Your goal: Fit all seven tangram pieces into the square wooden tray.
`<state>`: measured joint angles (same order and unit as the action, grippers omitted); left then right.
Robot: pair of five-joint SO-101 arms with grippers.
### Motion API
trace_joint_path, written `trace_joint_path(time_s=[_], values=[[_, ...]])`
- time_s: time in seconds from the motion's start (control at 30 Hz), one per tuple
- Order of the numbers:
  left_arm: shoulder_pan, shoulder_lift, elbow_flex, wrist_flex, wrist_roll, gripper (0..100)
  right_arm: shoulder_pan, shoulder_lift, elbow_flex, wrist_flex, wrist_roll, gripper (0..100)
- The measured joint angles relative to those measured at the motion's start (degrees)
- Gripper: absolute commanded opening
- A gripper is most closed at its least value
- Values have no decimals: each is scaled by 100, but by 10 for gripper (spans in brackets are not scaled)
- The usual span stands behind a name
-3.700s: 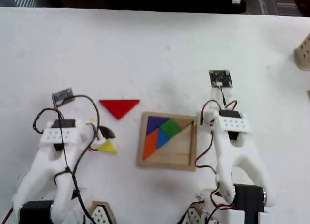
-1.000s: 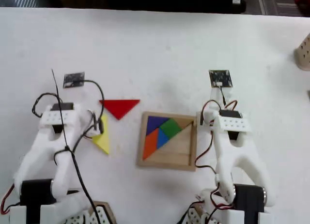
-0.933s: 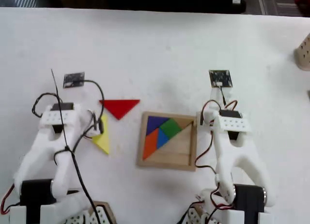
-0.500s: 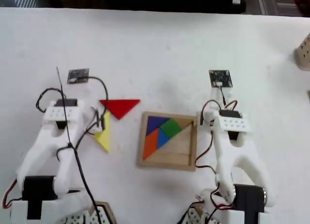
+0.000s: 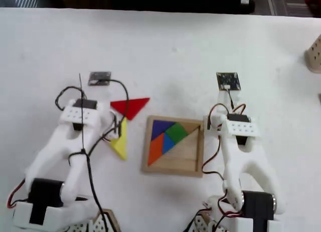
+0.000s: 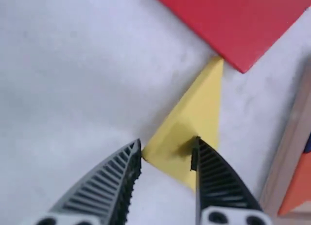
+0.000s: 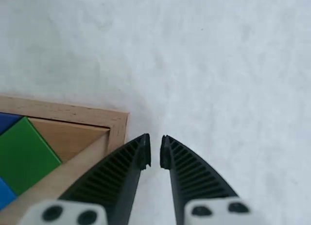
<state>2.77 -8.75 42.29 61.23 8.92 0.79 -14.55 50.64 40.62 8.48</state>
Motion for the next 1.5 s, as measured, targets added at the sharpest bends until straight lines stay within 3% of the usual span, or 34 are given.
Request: trace_joint_path(time_s=[0.67, 0.87, 1.03, 1.13, 1.37, 1.5], values=[[598, -229, -343, 475, 281, 168, 0, 0, 0, -53, 0, 46], [1284, -1073, -290, 607, 281, 168, 0, 0, 0, -132, 0, 46], [1705, -1284, 211, 176, 273, 168, 0, 0, 0, -132, 0, 46], [1635, -1319, 229, 105, 273, 172, 0, 0, 0, -132, 0, 46], [747, -1327, 369, 26, 281, 175, 0, 0, 0, -141, 0, 45], [659, -1327, 765, -246, 273, 269, 0, 0, 0, -141, 0, 45]])
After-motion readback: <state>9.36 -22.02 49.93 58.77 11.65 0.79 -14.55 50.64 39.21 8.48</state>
